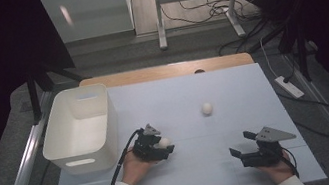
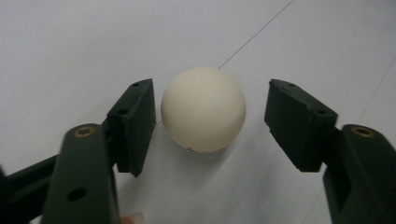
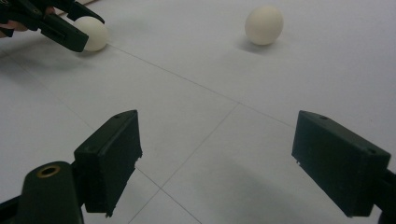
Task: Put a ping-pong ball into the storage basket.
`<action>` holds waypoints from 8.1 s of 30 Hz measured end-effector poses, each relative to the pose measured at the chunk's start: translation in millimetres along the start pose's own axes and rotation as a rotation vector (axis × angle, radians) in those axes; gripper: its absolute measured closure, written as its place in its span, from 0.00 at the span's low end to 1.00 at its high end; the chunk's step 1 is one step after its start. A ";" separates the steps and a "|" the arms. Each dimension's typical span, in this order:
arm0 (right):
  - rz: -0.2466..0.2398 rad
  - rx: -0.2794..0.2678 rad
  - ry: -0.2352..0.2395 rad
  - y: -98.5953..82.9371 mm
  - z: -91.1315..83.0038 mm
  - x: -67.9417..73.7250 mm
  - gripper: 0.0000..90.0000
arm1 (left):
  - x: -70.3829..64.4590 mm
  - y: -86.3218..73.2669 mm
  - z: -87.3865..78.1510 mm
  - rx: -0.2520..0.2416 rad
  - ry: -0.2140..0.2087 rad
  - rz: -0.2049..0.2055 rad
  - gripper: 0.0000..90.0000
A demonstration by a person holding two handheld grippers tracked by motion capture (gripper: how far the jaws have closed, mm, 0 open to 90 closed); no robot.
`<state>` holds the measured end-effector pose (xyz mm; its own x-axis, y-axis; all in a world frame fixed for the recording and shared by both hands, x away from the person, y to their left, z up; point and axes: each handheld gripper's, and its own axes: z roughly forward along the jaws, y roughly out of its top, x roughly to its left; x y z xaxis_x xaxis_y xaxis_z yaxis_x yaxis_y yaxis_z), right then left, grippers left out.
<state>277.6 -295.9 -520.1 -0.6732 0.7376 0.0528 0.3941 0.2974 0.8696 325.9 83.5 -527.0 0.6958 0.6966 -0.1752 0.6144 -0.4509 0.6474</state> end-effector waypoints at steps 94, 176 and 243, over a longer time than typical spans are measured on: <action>-0.002 -0.005 -0.013 -0.1 -0.9 -1.0 0.17 | -14.6 6.1 -90.6 -0.303 0.018 0.012 0.57; -0.006 -0.004 -0.016 -0.4 0.0 -0.7 0.18 | 12.5 22.2 -162.0 -0.497 0.144 -0.015 0.57; -0.008 0.005 -0.021 -0.1 0.4 -0.8 0.18 | 56.8 -6.5 -191.5 -0.518 0.254 -0.139 0.56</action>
<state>278.3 -296.3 -520.5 -0.6634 0.7474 0.0352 0.3914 0.3065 0.8677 290.3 232.9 -399.2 0.4714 0.8703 -0.1425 0.3873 -0.0591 0.9201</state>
